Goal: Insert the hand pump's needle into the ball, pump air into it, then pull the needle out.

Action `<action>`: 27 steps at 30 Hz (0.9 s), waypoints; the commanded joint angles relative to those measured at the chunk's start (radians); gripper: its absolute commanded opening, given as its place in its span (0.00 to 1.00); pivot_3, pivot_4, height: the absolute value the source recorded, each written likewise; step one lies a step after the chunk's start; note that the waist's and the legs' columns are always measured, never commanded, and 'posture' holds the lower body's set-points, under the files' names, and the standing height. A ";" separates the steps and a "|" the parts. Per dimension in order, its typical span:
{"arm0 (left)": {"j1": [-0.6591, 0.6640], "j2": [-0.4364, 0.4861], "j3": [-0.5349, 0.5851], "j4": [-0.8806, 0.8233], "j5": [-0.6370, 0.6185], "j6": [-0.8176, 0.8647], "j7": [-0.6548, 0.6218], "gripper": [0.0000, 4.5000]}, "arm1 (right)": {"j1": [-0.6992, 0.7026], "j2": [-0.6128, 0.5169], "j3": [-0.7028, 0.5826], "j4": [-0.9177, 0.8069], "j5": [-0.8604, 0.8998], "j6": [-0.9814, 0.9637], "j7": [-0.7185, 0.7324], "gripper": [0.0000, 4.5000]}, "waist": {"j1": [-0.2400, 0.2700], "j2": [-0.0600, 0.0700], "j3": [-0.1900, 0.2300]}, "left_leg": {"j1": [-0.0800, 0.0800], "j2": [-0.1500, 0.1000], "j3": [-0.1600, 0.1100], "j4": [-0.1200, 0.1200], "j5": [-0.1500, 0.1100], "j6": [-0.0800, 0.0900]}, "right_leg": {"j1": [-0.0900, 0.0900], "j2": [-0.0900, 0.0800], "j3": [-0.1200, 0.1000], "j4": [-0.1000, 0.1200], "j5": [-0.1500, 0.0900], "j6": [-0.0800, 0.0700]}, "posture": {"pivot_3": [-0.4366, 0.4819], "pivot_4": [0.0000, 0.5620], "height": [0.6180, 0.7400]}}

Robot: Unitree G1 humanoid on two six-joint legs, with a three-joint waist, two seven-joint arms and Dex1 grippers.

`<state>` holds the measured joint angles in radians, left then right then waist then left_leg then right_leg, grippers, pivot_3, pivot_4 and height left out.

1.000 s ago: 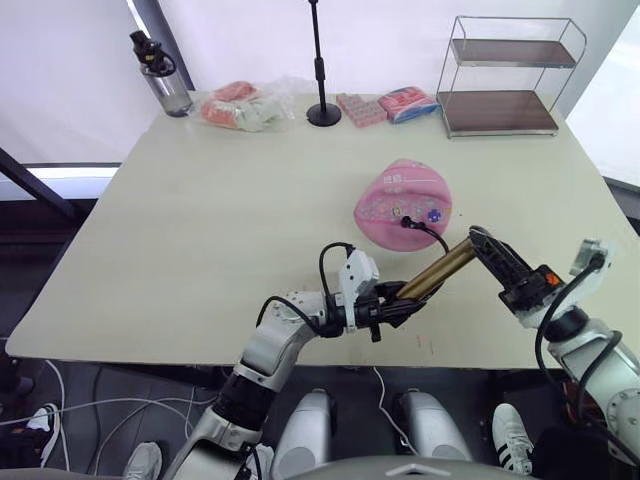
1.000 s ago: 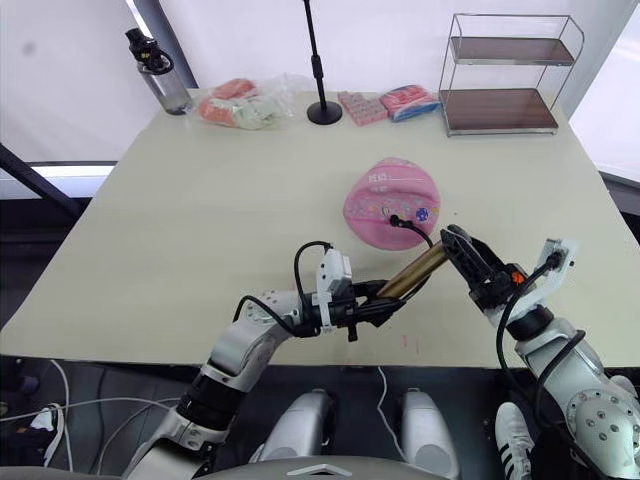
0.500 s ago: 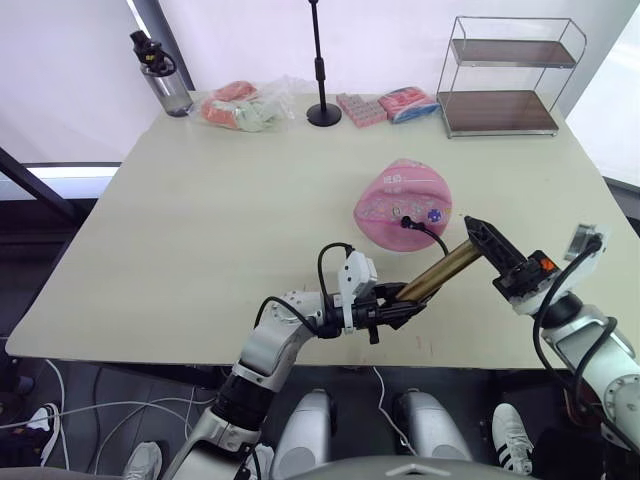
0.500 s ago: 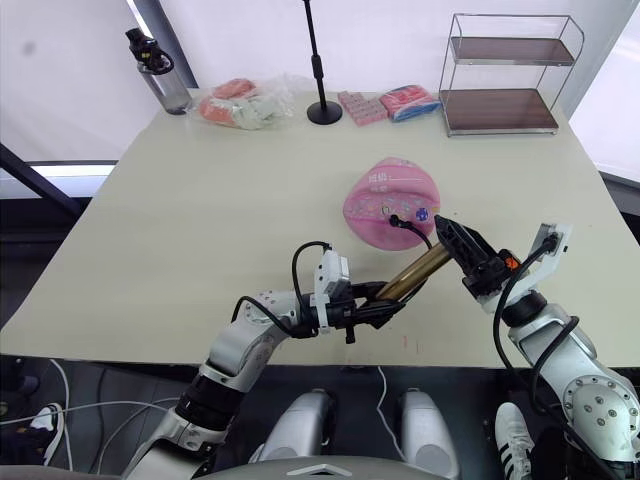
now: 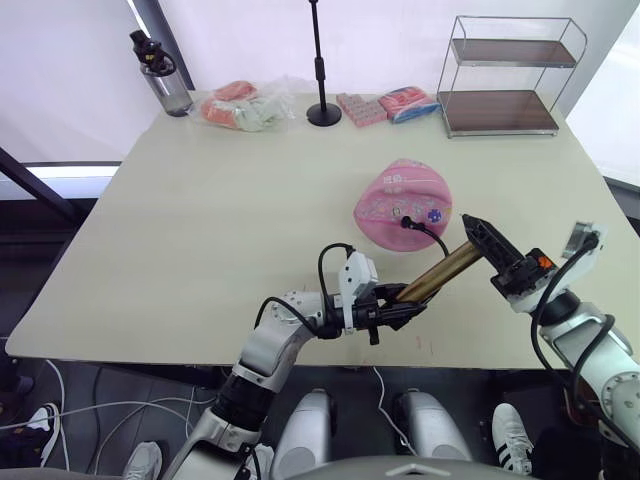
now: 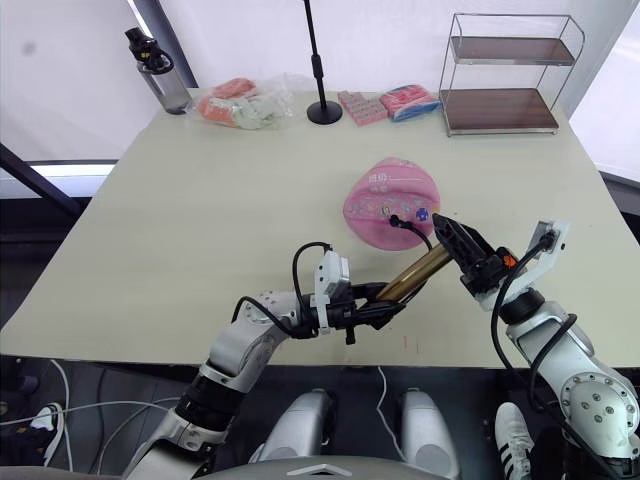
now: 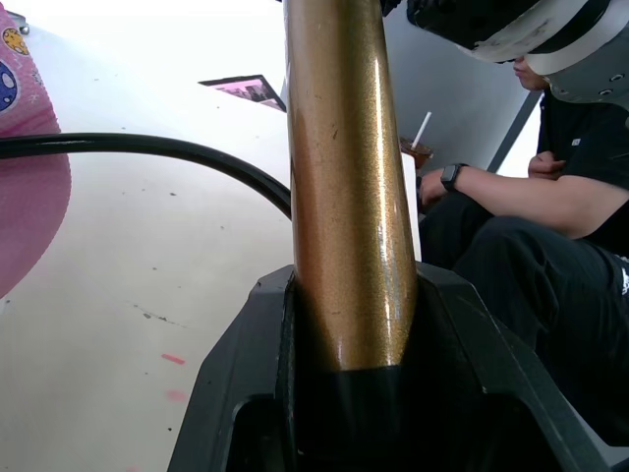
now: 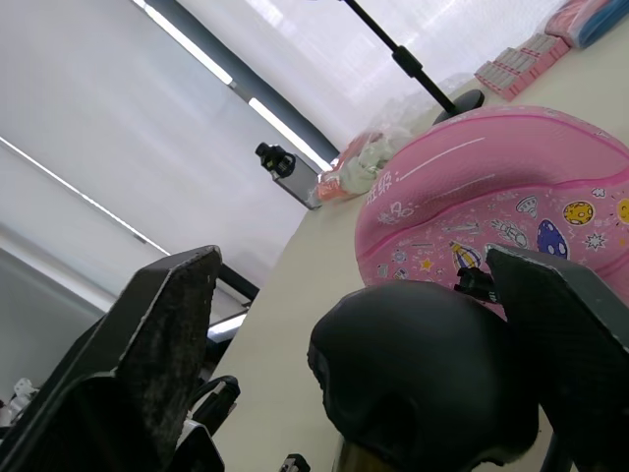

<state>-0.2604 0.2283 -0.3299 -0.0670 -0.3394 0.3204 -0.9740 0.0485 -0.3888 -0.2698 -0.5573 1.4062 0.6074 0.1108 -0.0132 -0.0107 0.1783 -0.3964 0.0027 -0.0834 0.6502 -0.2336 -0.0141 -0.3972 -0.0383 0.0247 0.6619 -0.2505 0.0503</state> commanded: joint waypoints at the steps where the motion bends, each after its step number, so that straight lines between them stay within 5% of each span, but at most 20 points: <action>1: -0.002 -0.008 -0.011 -0.007 -0.004 -0.012 -0.002 0.25 | -0.016 -0.005 0.004 -0.026 -0.003 -0.008 0.018 0.62 | 0.000 0.000 0.000 | 0.000 0.000 0.000 0.000 0.000 0.000 | 0.000 0.000 0.000 0.000 0.000 0.000 | 0.48 0.27 0.93; 4: -0.004 -0.009 -0.010 -0.004 -0.002 -0.013 -0.003 0.25 | -0.016 -0.003 0.005 -0.022 -0.011 -0.009 0.022 0.38 | 0.000 0.000 0.000 | 0.000 0.000 0.000 0.000 0.000 0.000 | 0.000 0.000 0.000 0.000 0.000 0.000 | 0.48 0.27 0.93; 13: -0.003 -0.003 -0.006 -0.005 -0.009 0.014 0.000 0.25 | -0.022 -0.001 -0.003 -0.024 -0.033 -0.023 0.038 0.38 | 0.000 0.000 0.000 | -0.001 0.000 0.000 0.000 0.000 0.000 | -0.001 0.000 0.000 0.000 0.000 0.000 | 0.48 0.27 0.93; 18: 0.001 0.014 -0.001 0.005 0.005 0.004 0.002 0.74 | -0.029 -0.034 0.009 -0.051 -0.142 -0.043 0.124 0.38 | 0.000 0.000 0.000 | -0.001 0.000 0.000 0.000 0.000 0.000 | -0.001 0.000 0.000 0.000 0.000 0.000 | 0.48 0.27 0.93; 19: 0.003 0.026 -0.005 0.009 0.009 -0.005 -0.012 0.75 | -0.033 -0.046 0.015 -0.060 -0.175 -0.049 0.145 0.38 | 0.000 0.000 0.000 | -0.001 0.000 0.000 0.000 0.000 0.000 | -0.001 0.000 0.000 0.000 0.000 0.000 | 0.48 0.27 0.93; 21: 0.002 0.054 -0.007 0.022 0.017 -0.025 -0.040 0.99 | -0.041 -0.070 0.027 -0.074 -0.235 -0.067 0.190 0.38 | 0.000 0.000 0.000 | -0.001 0.000 0.000 0.000 0.000 0.000 | -0.001 0.000 0.000 0.000 0.000 0.000 | 0.48 0.27 0.93; 27: -0.052 0.140 0.019 0.120 0.037 -0.112 -0.149 0.99 | -0.045 -0.179 0.077 -0.098 -0.450 -0.133 0.375 0.38 | 0.001 0.001 0.001 | -0.001 0.000 0.000 -0.001 0.000 0.000 | -0.002 0.001 0.000 0.000 0.000 0.000 | 0.48 0.27 0.93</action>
<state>-0.2820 0.3479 -0.3258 0.0371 -0.3127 0.2673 -1.0725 0.0149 -0.5411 -0.1929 -0.6120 1.0256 0.5331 0.4124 -0.0127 -0.0102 0.1790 -0.3974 0.0032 -0.0836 0.6491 -0.2336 -0.0141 -0.3992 -0.0374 0.0241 0.6617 -0.2507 0.0501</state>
